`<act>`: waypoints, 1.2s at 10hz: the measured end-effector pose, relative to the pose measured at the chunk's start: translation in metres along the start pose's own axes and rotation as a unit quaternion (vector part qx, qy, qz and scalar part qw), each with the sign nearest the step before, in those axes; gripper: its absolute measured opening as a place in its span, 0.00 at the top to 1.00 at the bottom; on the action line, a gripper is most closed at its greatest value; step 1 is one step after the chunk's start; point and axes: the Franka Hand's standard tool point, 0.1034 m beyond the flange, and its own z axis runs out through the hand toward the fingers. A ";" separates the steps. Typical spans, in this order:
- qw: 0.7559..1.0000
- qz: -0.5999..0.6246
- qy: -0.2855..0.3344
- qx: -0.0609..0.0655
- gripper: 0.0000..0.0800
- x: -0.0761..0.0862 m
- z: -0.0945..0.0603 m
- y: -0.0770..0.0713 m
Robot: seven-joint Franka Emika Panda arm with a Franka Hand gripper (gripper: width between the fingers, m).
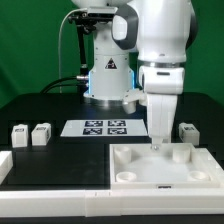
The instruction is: Assemble one leg
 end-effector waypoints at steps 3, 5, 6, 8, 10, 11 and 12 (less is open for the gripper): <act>0.999 0.031 0.002 -0.014 0.19 0.008 -0.023 -0.009; 0.999 0.048 0.002 -0.013 0.19 0.008 -0.022 -0.009; 0.996 0.093 0.004 -0.012 0.19 0.009 -0.022 -0.009; 0.980 0.201 0.009 -0.007 0.19 0.009 -0.021 -0.011; 0.916 0.401 0.027 0.006 0.19 0.004 -0.018 -0.026; 0.870 0.492 0.031 0.014 0.19 0.011 -0.017 -0.036; 0.816 0.577 0.033 0.023 0.19 0.021 -0.016 -0.047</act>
Offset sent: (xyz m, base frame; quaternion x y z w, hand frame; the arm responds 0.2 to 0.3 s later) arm 0.0000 0.0000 0.0000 0.0000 0.0000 0.0899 0.9960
